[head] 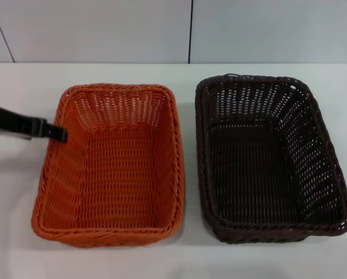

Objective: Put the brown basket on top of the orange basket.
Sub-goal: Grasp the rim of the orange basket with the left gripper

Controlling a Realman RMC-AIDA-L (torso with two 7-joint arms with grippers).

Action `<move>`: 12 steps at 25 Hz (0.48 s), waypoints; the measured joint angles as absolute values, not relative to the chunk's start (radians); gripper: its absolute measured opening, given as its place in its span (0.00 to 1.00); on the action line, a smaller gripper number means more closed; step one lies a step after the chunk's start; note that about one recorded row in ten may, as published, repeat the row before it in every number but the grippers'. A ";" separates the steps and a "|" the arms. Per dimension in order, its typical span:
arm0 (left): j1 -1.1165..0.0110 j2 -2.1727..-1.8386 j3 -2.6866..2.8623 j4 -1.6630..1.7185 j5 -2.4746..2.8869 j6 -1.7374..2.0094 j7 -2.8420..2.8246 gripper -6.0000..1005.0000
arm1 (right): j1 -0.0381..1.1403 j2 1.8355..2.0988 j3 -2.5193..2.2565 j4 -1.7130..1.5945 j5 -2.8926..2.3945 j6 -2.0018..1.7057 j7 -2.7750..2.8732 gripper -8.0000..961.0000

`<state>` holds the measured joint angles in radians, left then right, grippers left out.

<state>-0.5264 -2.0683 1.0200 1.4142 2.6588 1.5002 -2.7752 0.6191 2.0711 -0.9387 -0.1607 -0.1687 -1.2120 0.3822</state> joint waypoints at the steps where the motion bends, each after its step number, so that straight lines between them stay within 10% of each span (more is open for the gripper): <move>1: -0.518 -2.068 1.025 1.402 2.652 1.492 -2.776 0.78 | 0.620 2.071 -0.937 -0.165 -0.169 -1.211 0.382 0.51; 12: -0.441 -2.066 1.070 1.371 2.565 1.455 -2.768 0.77 | 0.623 2.069 -0.934 -0.183 -0.169 -1.210 0.382 0.51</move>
